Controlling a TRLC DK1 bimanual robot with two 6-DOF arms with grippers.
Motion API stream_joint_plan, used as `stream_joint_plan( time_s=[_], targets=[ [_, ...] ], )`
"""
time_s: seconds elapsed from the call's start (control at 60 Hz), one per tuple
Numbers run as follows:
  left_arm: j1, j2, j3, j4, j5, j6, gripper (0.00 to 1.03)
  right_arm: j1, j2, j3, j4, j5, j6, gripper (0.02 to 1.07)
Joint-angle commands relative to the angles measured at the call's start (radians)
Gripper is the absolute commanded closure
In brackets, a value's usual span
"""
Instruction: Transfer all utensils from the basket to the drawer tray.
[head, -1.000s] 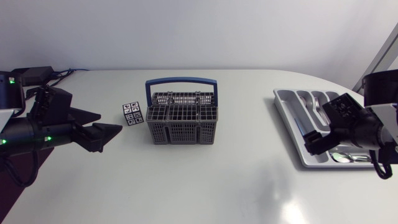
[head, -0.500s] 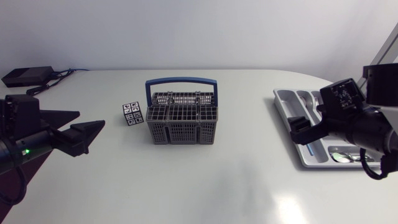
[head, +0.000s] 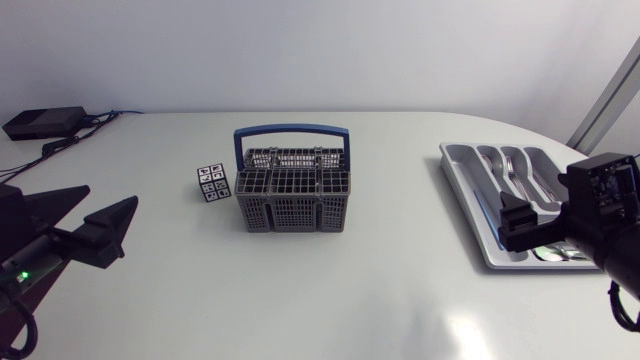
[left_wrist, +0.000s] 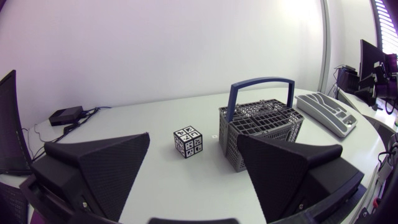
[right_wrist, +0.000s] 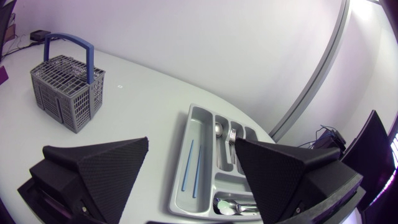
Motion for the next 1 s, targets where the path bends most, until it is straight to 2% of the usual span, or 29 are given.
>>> stream_joint_plan(
  time_s=[0.0,0.117,0.717,0.983],
  targets=[
    [-0.015,-0.043,-0.052,0.015,-0.024,-0.036,0.05,-0.013,-0.035,-0.046,0.023,0.008,-0.036,0.07],
    [-0.034,-0.102,-0.098,0.027,-0.066,-0.053,0.05,-0.032,-0.103,-0.096,0.05,-0.005,-0.058,0.07],
    [-0.136,-0.425,-0.352,0.094,-0.295,-0.147,0.05,-0.136,-0.422,-0.337,0.151,-0.173,0.178,0.07],
    [-0.137,-0.427,-0.353,0.094,-0.296,-0.147,0.05,-0.179,-0.556,-0.438,0.193,-0.243,0.276,0.07]
  ],
)
